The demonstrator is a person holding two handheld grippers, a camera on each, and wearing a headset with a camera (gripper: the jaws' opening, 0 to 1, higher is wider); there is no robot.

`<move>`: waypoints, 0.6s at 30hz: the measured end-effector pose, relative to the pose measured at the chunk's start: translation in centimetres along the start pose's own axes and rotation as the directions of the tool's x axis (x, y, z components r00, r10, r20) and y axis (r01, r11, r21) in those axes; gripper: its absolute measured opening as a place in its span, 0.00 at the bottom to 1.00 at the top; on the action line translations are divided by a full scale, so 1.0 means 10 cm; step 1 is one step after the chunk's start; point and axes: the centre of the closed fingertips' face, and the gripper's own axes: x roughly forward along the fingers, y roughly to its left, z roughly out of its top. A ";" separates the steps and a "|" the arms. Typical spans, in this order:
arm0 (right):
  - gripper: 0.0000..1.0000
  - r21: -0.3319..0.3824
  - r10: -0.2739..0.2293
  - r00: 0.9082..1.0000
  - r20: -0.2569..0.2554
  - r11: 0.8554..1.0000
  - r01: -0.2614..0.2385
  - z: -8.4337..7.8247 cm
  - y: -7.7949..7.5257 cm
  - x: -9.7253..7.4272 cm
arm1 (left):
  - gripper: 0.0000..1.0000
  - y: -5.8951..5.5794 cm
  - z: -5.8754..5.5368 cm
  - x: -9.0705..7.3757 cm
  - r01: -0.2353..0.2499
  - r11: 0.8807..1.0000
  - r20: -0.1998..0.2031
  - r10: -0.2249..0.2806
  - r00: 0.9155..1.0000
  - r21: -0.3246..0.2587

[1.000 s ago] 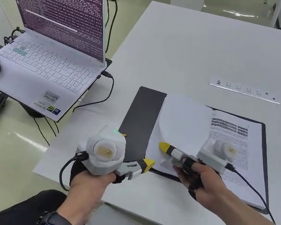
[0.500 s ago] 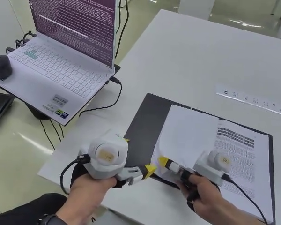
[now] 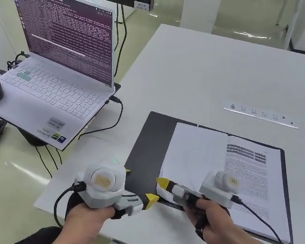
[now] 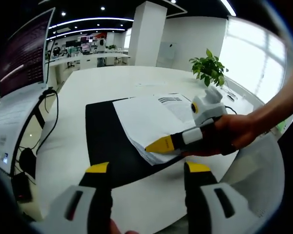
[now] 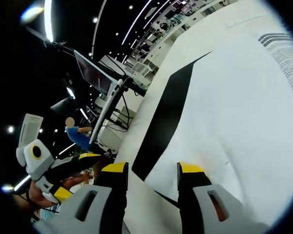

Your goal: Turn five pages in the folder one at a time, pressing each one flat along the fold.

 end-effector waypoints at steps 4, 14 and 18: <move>0.40 -0.024 0.013 1.000 -0.011 1.000 -0.013 -0.04 0.03 -0.13 | 0.58 0.01 -0.05 0.00 0.000 1.000 -0.004 0.000 1.000 -0.007; 0.40 -0.115 0.007 0.999 -0.054 0.993 -0.013 -0.13 0.03 -0.52 | 0.50 0.00 -0.13 0.04 0.009 1.000 -0.005 -0.009 1.000 -0.008; 0.40 -0.156 -0.002 0.999 -0.049 0.988 -0.006 -0.12 -0.01 -0.73 | 0.43 -0.01 -0.16 0.05 0.018 1.000 -0.004 -0.018 1.000 -0.010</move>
